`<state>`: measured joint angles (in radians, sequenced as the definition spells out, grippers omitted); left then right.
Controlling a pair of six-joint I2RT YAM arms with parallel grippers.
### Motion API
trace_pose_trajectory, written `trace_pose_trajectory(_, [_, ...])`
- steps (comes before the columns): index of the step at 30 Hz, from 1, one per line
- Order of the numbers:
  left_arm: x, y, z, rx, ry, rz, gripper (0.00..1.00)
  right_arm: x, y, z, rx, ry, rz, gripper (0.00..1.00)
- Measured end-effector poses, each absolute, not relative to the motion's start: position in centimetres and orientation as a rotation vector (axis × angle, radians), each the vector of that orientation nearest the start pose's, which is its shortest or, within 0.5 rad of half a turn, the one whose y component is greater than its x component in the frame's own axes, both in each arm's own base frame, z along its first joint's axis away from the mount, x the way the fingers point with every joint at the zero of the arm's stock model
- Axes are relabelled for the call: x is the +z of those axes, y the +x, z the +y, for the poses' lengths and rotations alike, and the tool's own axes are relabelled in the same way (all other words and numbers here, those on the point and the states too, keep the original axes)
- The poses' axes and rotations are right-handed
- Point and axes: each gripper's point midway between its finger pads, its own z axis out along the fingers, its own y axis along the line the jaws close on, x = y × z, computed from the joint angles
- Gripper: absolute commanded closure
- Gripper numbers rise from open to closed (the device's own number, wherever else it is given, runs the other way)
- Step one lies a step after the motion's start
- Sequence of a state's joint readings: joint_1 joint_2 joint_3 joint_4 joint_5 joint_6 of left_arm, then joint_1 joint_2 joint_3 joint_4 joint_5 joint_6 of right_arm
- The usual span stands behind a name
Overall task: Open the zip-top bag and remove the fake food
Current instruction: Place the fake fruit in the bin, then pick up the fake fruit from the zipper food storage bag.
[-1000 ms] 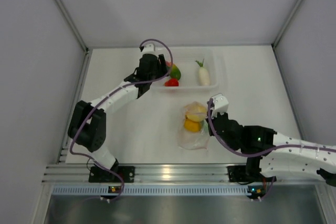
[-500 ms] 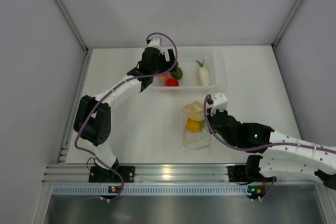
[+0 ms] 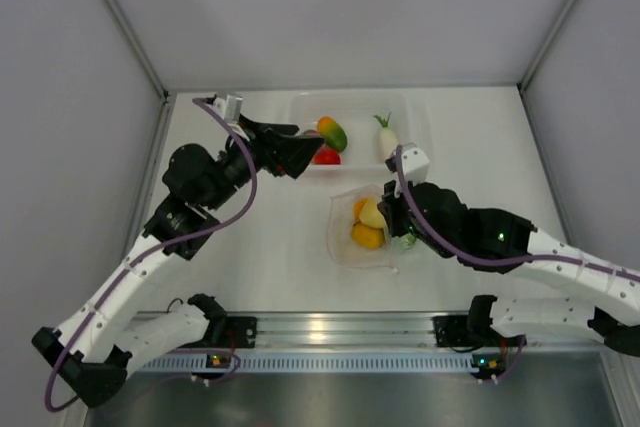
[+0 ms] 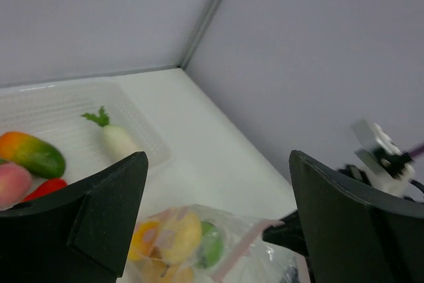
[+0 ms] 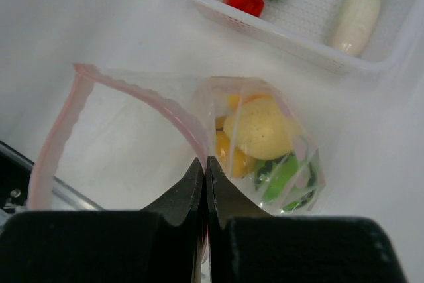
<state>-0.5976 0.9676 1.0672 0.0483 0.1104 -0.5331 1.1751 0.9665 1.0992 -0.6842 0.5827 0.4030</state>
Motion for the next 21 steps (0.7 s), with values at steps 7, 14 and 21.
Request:
trace_pose_trajectory(7, [44.9, 20.0, -26.2, -1.233, 0.468, 1.418, 0.25, 30.5, 16.8, 24.8, 0.574, -0.469, 1.987, 1.0])
trace_pose_trajectory(14, [46.9, 16.7, -28.0, -1.227, 0.696, 1.387, 0.29, 32.5, 16.9, 26.0, 0.614, -0.473, 1.999, 1.0])
trace_pose_trajectory(21, [42.0, 12.7, -33.6, -1.174, 0.936, 1.483, 0.43, 30.6, 19.2, 25.5, 0.539, -0.454, 2.077, 1.0])
